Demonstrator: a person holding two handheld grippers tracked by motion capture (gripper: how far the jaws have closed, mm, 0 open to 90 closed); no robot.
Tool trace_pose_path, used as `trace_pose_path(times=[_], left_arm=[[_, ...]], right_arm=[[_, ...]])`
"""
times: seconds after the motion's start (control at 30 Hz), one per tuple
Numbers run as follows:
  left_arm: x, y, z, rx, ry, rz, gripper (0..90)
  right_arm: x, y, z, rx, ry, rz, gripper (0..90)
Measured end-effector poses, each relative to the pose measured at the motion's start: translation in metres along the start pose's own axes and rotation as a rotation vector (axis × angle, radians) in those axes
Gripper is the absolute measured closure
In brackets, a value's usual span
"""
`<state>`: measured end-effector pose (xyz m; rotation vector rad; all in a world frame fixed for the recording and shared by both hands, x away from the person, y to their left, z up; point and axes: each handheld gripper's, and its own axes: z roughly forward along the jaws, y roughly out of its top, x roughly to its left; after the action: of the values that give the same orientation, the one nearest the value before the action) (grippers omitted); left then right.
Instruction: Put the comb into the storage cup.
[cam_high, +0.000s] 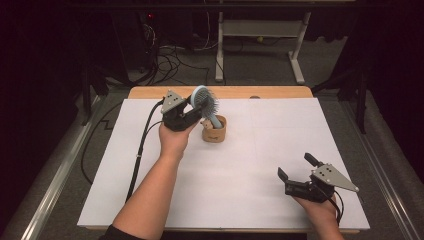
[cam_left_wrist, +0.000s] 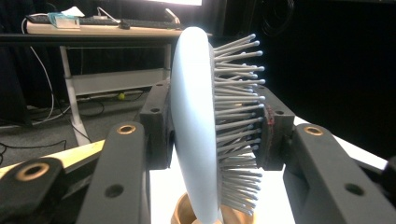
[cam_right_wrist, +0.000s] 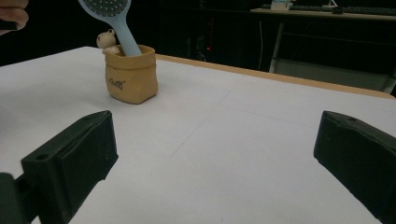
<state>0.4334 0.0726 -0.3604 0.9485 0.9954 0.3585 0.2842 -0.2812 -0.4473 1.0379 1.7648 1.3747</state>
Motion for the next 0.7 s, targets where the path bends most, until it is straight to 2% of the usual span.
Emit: trace_pose_path(times=[0.6,0.7], left_arm=[[0.01,0.004,0.001,0.003,0.016,-0.029,54.5],[0.012,0.002,0.001,0.009,0.026,-0.012,54.1]], right_arm=[[-0.001,-0.001,0.001,0.008,0.001,0.003,0.1],[0.0,-0.001,0.0,0.007,0.002,0.005,0.1]])
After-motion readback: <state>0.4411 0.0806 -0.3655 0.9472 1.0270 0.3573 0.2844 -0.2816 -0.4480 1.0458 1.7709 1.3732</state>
